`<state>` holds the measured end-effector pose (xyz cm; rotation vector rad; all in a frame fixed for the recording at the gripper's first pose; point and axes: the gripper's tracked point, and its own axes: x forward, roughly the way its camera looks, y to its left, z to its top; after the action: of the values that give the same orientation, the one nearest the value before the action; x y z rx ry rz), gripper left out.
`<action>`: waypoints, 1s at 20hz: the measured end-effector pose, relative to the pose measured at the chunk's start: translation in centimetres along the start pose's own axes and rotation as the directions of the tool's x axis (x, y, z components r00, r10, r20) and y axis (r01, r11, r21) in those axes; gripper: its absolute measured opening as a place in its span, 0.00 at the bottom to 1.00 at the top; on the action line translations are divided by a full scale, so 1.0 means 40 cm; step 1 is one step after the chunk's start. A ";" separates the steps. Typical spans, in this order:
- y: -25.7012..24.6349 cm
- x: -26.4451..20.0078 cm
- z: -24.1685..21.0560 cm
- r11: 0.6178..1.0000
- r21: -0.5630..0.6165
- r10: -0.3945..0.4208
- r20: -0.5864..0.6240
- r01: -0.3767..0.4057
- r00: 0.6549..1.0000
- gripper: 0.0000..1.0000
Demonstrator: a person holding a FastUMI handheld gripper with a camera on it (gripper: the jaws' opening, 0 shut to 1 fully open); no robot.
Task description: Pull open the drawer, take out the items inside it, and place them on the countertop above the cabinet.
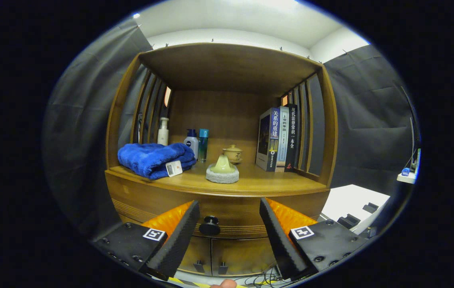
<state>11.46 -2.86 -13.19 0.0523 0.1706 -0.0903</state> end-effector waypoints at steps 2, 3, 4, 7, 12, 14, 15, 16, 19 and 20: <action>-0.006 -0.042 0.047 1.000 0.027 -0.003 0.033 0.002 0.999 0.98; -0.014 -0.064 0.068 0.999 0.038 -0.007 0.046 0.006 0.999 0.98; -0.019 -0.085 0.087 0.999 0.047 -0.012 0.056 0.009 0.998 0.98; -0.043 -0.146 0.134 0.998 0.050 -0.028 0.067 0.025 0.997 0.98; -0.055 -0.234 0.187 0.999 0.030 -0.012 0.084 0.009 0.996 0.98; -0.065 -0.255 0.202 0.999 0.029 -0.022 0.090 0.019 0.996 0.98; -0.073 -0.268 0.213 0.999 0.025 -0.031 0.094 0.029 0.995 0.98; -0.077 -0.276 0.221 0.999 0.021 -0.038 0.100 0.036 0.994 0.98; -0.082 -0.295 0.243 0.999 0.016 -0.046 0.101 0.045 0.994 0.98; -0.089 -0.300 0.251 0.999 0.009 -0.052 0.105 0.051 0.993 0.98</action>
<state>1.01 -5.98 -1.40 0.0498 0.0664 -0.1446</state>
